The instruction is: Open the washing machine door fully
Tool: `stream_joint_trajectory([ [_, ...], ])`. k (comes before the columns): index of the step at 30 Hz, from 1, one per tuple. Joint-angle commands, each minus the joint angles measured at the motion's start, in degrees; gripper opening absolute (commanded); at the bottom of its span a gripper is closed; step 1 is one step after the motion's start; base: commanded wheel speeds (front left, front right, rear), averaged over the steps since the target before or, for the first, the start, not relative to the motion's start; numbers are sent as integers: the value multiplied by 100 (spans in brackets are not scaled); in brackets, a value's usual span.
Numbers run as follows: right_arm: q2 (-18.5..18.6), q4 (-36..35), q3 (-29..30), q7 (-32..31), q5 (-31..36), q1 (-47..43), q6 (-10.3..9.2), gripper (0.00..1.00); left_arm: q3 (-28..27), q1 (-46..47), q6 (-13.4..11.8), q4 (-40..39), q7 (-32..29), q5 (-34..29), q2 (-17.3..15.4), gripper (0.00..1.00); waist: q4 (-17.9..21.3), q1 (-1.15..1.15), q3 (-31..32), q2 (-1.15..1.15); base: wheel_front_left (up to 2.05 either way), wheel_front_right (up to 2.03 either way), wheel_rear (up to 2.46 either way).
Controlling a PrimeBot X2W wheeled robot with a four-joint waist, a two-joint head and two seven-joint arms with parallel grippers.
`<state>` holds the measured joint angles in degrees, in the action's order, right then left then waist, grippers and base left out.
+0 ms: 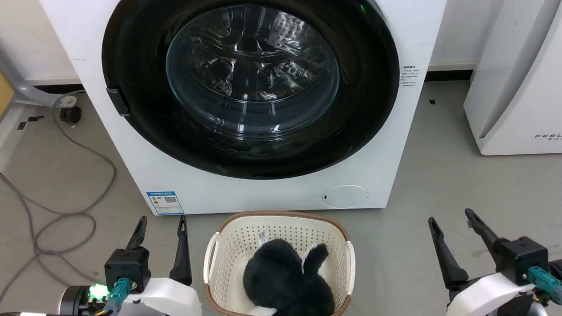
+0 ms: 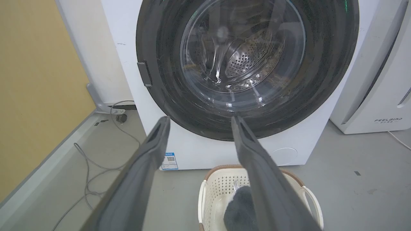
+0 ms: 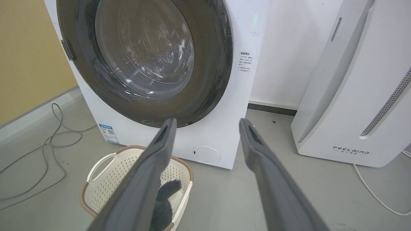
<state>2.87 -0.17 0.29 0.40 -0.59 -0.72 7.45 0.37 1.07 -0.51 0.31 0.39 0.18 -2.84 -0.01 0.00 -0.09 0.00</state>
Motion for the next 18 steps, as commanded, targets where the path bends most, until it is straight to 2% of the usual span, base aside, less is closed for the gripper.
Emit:
stream_joint_trajectory([
  [1, 0, -31, 41, 61, -65, 12, 0, 100, 13, 5, -38, 16, 61, 20, 0, 100, -1, 0, -3, 0, 0, 0, 0],
  [17, 0, -167, 160, 253, -371, 22, 1, 100, 103, 2, -153, 39, 253, 66, -1, 100, -11, 0, -20, 0, 0, 0, 0],
  [18, 0, -177, 166, 265, -386, 23, 1, 93, 109, 2, -160, 41, 265, 69, -1, 100, -12, 0, -21, 0, 0, 0, 0],
])
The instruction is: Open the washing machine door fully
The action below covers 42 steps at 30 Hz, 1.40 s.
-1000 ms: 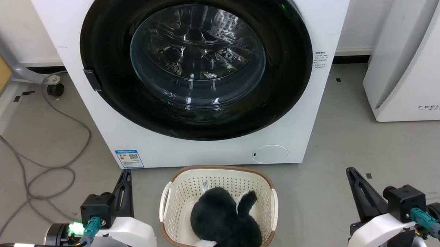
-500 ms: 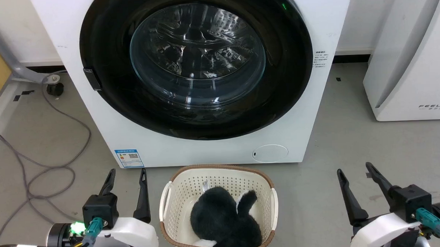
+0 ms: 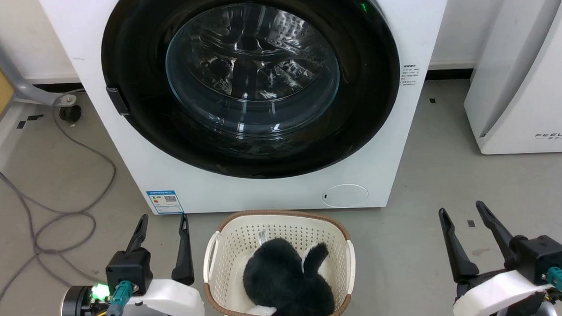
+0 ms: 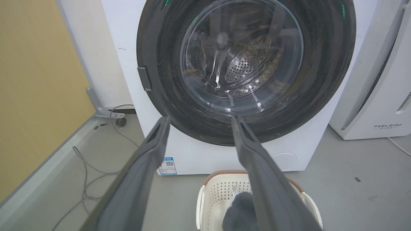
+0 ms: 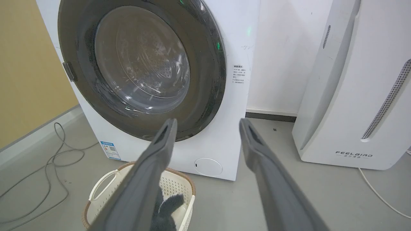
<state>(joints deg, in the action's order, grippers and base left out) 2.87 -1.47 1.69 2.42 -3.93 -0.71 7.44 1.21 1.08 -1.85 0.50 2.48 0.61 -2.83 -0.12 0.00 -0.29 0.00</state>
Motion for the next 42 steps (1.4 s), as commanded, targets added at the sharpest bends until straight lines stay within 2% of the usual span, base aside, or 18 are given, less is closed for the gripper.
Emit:
stream_joint_trajectory([
  [1, 0, -57, 34, 74, -66, 23, 2, 42, 30, 2, -33, 24, 68, 29, -2, 100, -3, 0, -3, 0, 0, 0, 0],
  [2, 0, -66, 42, 86, -80, 23, 2, 15, 35, 2, -40, 26, 80, 31, -2, 100, -4, 0, -4, 0, 0, 0, 0],
  [3, 0, -76, 47, 98, -93, 24, 2, 0, 40, 2, -47, 28, 92, 33, -2, 100, -5, 0, -6, 0, 0, 0, 0],
  [9, 0, -118, 79, 170, -238, 25, 2, 0, 71, 1, -87, 42, 164, 49, -2, 100, -11, 0, -11, 0, 0, 0, 0],
  [20, 0, -59, 128, 290, -1469, 47, 2, 0, 122, -9, -151, 62, 283, 73, -2, 100, -11, 0, -12, 0, 0, 0, 0],
  [42, 0, 258, -63, 551, -5035, 147, 3, 0, 250, 16, -269, 102, 547, 142, -3, 100, -88, 0, -88, 0, 0, 0, 0],
])
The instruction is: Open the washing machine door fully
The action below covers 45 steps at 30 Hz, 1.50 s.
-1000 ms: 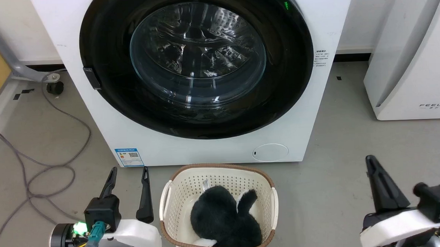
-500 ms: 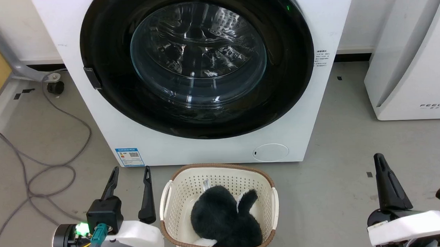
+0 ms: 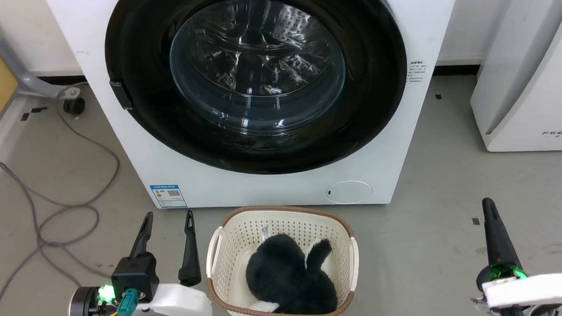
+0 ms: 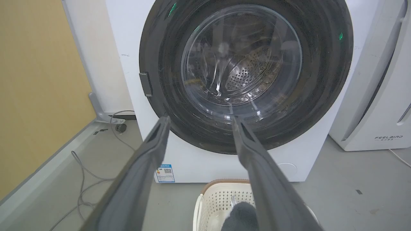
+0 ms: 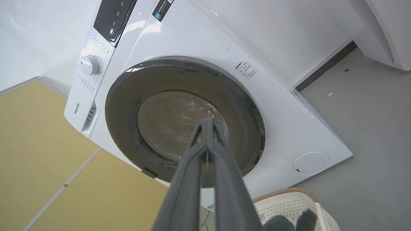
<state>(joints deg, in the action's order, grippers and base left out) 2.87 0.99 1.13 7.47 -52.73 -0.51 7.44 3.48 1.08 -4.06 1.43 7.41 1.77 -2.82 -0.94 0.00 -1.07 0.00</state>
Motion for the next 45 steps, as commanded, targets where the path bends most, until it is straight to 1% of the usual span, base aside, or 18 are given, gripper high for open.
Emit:
stream_joint_trajectory([
  [1, 0, 21, -2, 28, -310, 155, 3, 0, 31, 24, -52, 9, 65, 27, -4, 100, -13, 0, -25, 0, 0, 0, 0],
  [8, 0, 114, 247, -223, -1046, 370, 3, 0, 61, 87, -92, 10, 149, 49, -4, 100, -56, 0, -140, 0, 0, 0, 0],
  [19, 5, 558, 855, -558, -1785, 1024, 3, 0, 181, 270, -203, -24, 281, 102, -5, 100, -134, 0, -458, 0, 0, 0, 0],
  [24, 83, 762, 1134, -735, -2107, 1439, 4, 0, 245, 416, -217, -44, 341, 108, -5, 100, -210, 0, -674, 0, 0, 0, 0],
  [34, 377, 1338, 1491, -1043, -2671, 2458, 4, 0, 295, 695, -214, -119, 461, 92, -5, 100, -385, 0, -1092, 0, 0, 0, 0],
  [45, 889, 2144, 1641, -1312, -3225, 3868, 4, 0, 361, 966, -265, -232, 593, 95, -5, 100, -596, 0, -1592, 0, 0, 0, 0],
])
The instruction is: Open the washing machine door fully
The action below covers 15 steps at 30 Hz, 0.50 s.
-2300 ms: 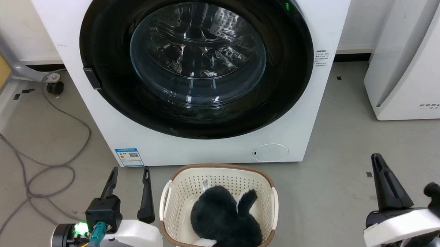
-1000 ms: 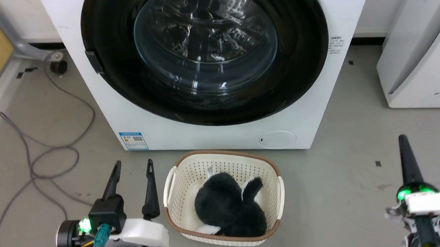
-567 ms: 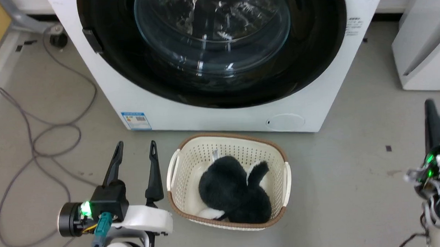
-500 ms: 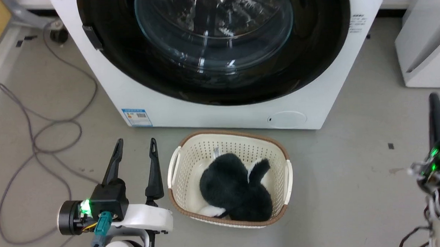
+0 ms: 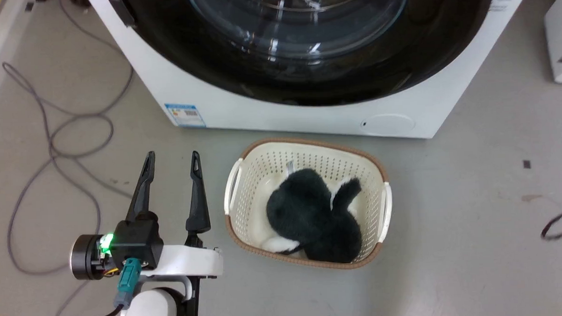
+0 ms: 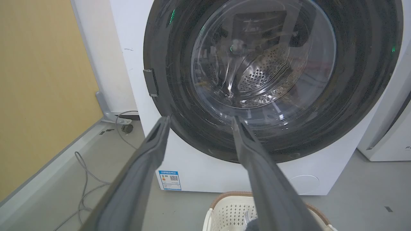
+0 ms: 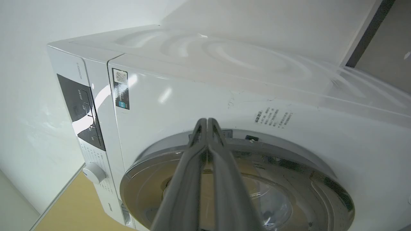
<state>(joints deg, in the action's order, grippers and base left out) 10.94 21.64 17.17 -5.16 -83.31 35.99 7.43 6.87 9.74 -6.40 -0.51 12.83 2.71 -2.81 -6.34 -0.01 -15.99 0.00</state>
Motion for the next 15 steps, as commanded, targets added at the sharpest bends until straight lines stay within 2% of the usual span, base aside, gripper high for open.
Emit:
stream_joint_trajectory([
  [1, 130, 145, 33, -79, -213, 352, 5, 0, 28, 125, -38, -43, 63, 8, -7, 100, -74, 1, -148, 0, 0, 0, 0],
  [8, 422, 653, -79, -325, -501, 1172, 5, 0, 118, 261, -105, -51, 146, 68, -7, 100, -203, 1, -390, 0, 0, 0, 0],
  [15, 708, 1266, -434, -660, -562, 1880, 6, 0, 217, 368, -158, -48, 217, 137, -7, 100, -357, 1, -559, 0, 0, 0, 0],
])
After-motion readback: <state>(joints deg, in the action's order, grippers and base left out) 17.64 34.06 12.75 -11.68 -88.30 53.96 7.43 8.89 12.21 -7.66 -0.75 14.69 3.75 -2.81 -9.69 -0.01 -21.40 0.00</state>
